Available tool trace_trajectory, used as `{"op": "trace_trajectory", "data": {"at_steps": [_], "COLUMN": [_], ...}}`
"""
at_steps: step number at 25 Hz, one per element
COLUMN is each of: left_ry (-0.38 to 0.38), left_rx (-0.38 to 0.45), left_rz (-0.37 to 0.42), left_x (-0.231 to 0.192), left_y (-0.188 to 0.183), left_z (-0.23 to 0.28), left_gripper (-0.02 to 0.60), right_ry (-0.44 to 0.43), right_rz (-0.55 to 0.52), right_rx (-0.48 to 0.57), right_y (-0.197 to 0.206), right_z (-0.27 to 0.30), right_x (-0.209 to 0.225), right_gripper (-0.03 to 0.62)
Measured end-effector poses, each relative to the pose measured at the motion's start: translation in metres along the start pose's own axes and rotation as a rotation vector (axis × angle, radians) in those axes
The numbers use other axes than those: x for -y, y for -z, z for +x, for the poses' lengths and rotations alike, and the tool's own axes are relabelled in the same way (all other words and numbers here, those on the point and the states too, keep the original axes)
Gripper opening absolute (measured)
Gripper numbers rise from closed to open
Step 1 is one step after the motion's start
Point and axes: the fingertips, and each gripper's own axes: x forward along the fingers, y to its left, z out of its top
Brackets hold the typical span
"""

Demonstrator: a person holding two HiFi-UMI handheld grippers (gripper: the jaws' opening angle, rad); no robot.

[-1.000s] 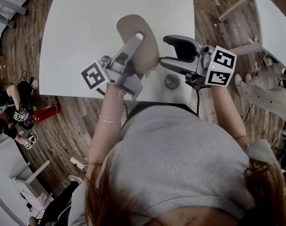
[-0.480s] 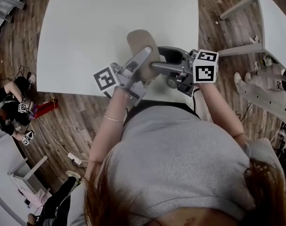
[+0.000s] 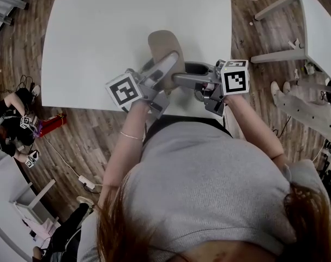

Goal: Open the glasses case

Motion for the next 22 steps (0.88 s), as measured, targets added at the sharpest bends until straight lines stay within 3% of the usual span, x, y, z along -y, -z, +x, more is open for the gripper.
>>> {"op": "trace_trajectory", "data": {"at_steps": [6,10,15,18,22], "left_ry": [-0.105,-0.283,-0.368,-0.419,-0.475], "left_rx": [-0.026,-0.001,0.013,-0.015,-0.073], "left_rz": [0.159,0.239,0.266,0.270,0.319], "left_x": [-0.009,-0.032,-0.043,-0.050,-0.057], "left_y": [-0.008,-0.013,-0.014,-0.011,-0.006], "left_z": [-0.004,-0.018,-0.022,-0.023,-0.022], "left_gripper": [0.394,0.407,0.371,0.352,0.314], "right_ry": [0.022,0.073,0.158,0.242,0.394], "right_rz": [-0.039,-0.009,0.025,-0.012,-0.176], "right_rx": [0.024,0.052,0.007,-0.059,-0.228], "right_y": [-0.004,0.005,0.027,0.031,0.041], "right_z": [0.003,0.004,0.006,0.008,0.006], "right_x": [0.001,0.014,0.025,0.032,0.047], "right_gripper": [0.302,0.301,0.300,0.303,0.314]}}
